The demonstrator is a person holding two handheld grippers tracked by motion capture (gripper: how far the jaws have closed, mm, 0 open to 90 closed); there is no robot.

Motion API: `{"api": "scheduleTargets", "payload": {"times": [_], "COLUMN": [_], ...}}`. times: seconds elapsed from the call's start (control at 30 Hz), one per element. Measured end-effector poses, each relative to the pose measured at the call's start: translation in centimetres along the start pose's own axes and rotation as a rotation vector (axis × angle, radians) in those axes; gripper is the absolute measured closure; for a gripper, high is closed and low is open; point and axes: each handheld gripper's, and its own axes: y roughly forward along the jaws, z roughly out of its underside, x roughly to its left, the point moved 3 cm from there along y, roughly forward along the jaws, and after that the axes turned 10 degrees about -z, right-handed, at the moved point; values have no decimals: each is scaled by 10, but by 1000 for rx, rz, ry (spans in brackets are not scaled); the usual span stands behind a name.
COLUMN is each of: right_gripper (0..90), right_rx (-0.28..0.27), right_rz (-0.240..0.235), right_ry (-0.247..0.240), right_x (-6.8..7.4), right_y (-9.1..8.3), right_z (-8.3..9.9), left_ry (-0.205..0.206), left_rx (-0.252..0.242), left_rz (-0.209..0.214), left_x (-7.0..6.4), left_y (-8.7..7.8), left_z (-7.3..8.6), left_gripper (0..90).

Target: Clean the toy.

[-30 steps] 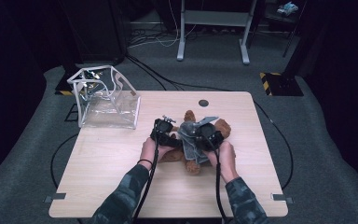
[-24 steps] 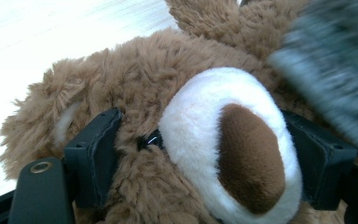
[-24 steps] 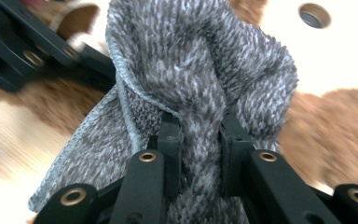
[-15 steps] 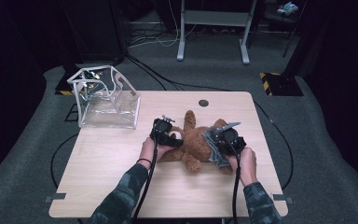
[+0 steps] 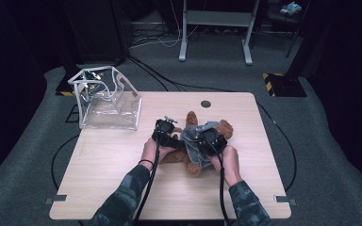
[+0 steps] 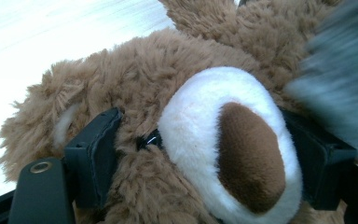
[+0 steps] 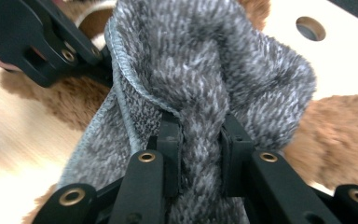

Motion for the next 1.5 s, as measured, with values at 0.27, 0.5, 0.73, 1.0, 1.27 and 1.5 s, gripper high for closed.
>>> {"api": "scheduleTargets", "payload": {"times": [0.27, 0.5, 0.73, 1.0, 1.27, 1.5], "right_gripper": [750, 755, 756, 733, 732, 732], "right_rx": [8, 13, 42, 5, -104, 11], "right_rz": [-44, -60, -61, -127, -25, -37], "right_ry": [45, 105, 123, 168, 233, 229], "right_x": [-12, -17, -17, -32, -90, -95], "right_y": [-5, -7, -6, -33, -41, 15], "right_z": [29, 60, 78, 80, 20, -5], "left_ry": [1, 19, 18, -2, 13, -4], "left_rx": [2, 7, 7, -23, -33, -45], "left_rz": [10, 5, 7, 14, 5, 17], "left_x": [-1, -1, -1, -1, -2, 0], "left_y": [0, 0, 1, 1, 1, 0], "left_z": [0, 0, 0, 2, 3, 5], "left_gripper": [204, 204, 204, 205, 205, 206]}}
